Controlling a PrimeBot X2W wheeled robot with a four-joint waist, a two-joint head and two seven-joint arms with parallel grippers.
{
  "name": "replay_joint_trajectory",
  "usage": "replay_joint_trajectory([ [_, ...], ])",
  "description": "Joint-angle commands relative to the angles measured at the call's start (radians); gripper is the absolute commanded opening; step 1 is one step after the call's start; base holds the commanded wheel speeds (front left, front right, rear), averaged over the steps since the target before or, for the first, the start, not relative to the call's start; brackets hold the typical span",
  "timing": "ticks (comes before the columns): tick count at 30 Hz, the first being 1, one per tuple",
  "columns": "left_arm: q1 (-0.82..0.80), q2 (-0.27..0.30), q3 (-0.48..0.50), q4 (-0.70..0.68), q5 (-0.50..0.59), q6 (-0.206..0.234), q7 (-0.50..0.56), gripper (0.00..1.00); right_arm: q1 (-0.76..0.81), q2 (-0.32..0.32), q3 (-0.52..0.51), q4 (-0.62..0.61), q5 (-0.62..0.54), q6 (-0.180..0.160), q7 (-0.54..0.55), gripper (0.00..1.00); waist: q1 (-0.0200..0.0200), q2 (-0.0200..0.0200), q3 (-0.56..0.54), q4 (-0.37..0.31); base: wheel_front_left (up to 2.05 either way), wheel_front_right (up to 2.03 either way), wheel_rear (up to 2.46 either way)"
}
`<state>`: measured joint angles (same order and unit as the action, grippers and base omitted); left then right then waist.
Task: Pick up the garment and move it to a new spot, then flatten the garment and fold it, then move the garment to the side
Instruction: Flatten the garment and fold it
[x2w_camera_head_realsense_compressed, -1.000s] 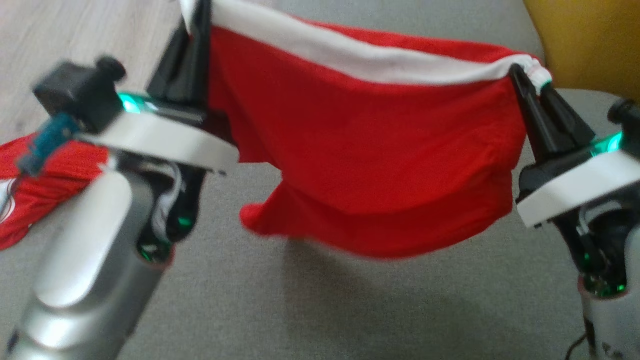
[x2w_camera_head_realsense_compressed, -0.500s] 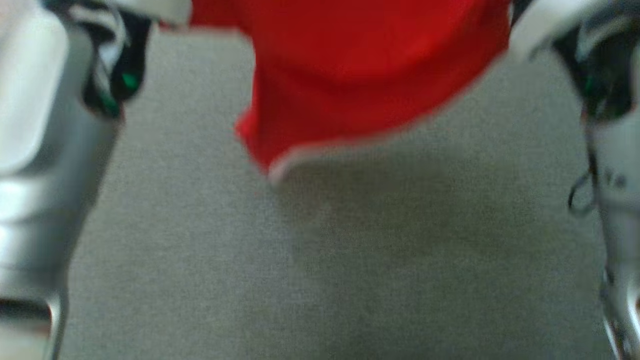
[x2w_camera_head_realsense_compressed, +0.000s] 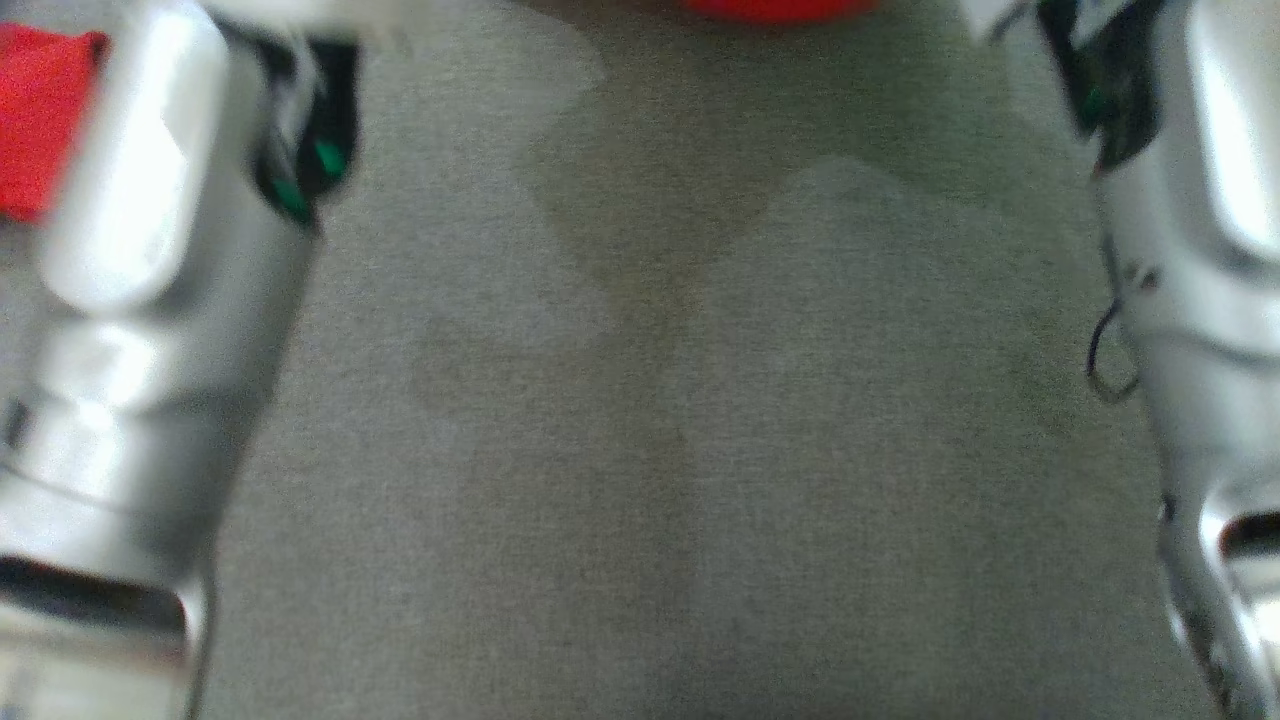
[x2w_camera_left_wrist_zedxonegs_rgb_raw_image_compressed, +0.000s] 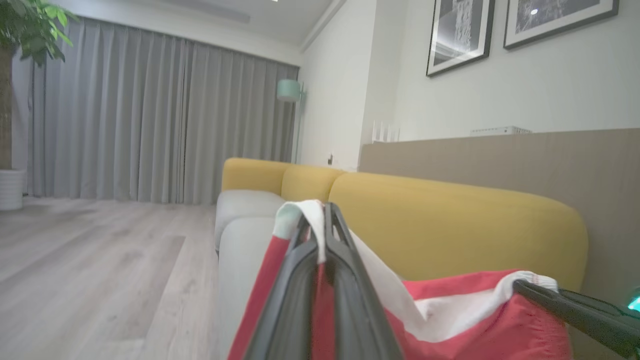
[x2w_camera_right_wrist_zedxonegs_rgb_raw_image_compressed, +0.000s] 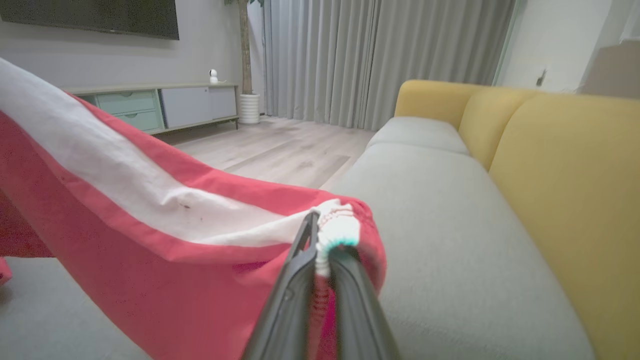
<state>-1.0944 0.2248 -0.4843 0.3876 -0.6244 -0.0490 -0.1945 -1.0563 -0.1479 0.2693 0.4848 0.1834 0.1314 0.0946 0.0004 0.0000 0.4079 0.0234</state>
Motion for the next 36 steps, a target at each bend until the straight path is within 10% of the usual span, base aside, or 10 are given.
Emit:
replay_joint_trajectory([
  [1,0.032,0.025,0.017,-0.027,-0.004,-0.01,-0.02,0.0,0.055,0.02,0.008,-0.019,0.005,-0.001,-0.033,0.0,-0.0004,0.0,-0.003,0.02,0.0,0.0,0.0],
  [11,0.417,0.033,0.068,-0.259,0.04,-0.015,-0.067,0.0,0.417,0.024,-0.011,-0.109,0.048,-0.001,-0.168,0.0,-0.0004,0.0,-0.101,0.03,0.0,0.0,0.0],
  [23,1.021,0.021,0.103,-0.678,0.122,0.072,-0.067,0.0,0.989,0.065,-0.151,-0.538,0.07,-0.001,-0.116,0.0,-0.0004,0.0,-0.339,0.034,0.0,0.0,0.0],
  [36,1.129,0.063,0.072,-0.69,0.142,0.093,-0.024,0.0,1.248,0.095,-0.149,-0.722,0.052,-0.001,0.044,0.0,-0.0004,0.0,-0.317,0.006,0.0,0.0,0.0],
])
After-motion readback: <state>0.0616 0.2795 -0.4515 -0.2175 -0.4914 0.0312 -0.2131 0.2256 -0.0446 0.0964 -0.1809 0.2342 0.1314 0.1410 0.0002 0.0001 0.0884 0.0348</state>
